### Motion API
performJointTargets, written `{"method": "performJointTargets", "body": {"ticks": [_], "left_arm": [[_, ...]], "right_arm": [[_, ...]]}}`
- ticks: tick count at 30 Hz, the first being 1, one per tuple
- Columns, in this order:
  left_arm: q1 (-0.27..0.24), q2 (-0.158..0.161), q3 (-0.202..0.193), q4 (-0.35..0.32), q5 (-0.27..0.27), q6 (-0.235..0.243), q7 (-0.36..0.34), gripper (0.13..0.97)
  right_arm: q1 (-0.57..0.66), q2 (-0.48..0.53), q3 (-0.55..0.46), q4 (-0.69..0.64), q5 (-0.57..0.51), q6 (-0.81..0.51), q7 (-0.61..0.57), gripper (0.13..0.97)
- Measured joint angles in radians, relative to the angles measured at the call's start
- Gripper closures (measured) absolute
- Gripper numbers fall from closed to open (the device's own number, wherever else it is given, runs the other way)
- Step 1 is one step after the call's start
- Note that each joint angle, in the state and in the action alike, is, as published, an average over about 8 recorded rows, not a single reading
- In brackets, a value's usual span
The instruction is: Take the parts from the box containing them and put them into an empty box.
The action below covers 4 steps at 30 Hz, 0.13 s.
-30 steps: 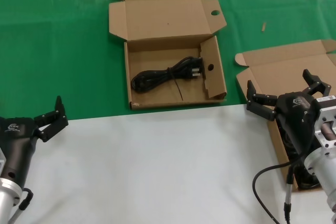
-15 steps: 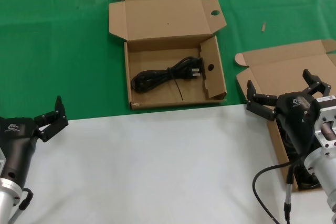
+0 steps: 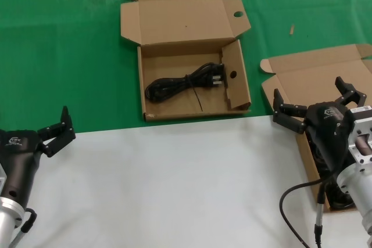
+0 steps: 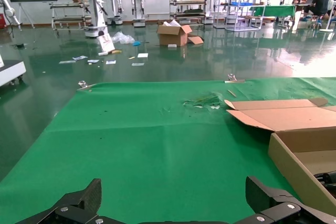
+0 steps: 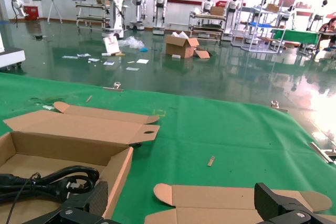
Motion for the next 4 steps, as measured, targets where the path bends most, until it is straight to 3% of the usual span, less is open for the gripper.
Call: {"method": "performJointTargets", "body": {"ticks": [4], "left_arm": [[0.000,0.000,0.000,0.000,0.000,0.000,0.000,0.132]], "right_arm": [[0.000,0.000,0.000,0.000,0.000,0.000,0.000,0.129]]}}
